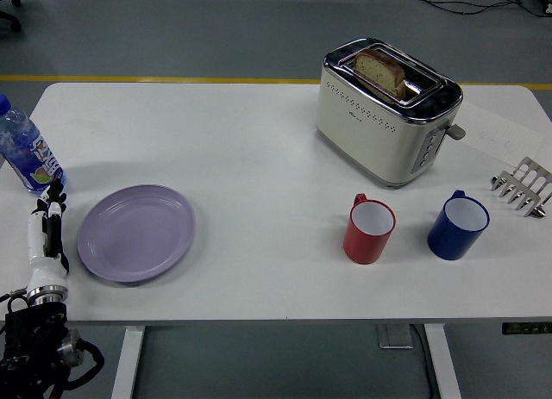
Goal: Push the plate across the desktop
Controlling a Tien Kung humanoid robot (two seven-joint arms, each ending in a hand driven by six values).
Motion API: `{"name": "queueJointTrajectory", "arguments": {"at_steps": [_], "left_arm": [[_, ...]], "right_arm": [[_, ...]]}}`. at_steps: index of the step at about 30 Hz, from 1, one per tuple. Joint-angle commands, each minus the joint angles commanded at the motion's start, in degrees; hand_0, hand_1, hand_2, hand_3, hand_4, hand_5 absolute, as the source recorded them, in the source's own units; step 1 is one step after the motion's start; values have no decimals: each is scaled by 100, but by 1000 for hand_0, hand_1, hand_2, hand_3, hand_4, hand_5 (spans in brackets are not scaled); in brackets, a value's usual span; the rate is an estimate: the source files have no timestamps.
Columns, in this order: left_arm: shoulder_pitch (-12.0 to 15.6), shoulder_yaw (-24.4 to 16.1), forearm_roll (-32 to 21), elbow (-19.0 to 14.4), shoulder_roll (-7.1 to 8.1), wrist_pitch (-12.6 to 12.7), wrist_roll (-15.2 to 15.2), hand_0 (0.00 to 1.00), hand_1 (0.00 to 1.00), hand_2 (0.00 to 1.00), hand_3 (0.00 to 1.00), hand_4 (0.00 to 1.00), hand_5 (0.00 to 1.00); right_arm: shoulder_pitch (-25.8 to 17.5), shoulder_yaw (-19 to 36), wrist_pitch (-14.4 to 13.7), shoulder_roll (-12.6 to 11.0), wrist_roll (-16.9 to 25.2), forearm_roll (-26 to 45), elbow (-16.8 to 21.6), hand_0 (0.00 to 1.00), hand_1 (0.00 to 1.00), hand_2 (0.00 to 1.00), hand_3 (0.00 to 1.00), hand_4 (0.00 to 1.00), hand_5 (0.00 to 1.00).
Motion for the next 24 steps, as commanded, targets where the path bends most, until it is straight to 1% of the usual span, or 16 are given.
{"name": "queueJointTrajectory", "arguments": {"at_steps": [7,11,17,24], "left_arm": [[-51,127,-65,31,-62,16,0,907,921,942,901,532,998],[-98,333,-177,26,-87,36,0,905,920,941,902,537,998],[-151,534,-308,18,-117,47,0,899,913,940,901,535,998],[-206,687,-392,2,-143,49,0,898,911,938,899,528,998]], "right_arm": [[-5,-6,-2,4,-3,7,0,528,475,593,552,253,192],[-3,-2,-1,8,-8,-6,0,528,475,594,552,252,192],[-4,-2,1,14,-15,-18,0,528,475,594,552,252,192],[-6,12,3,17,-17,-40,0,528,475,594,552,252,192]]}}
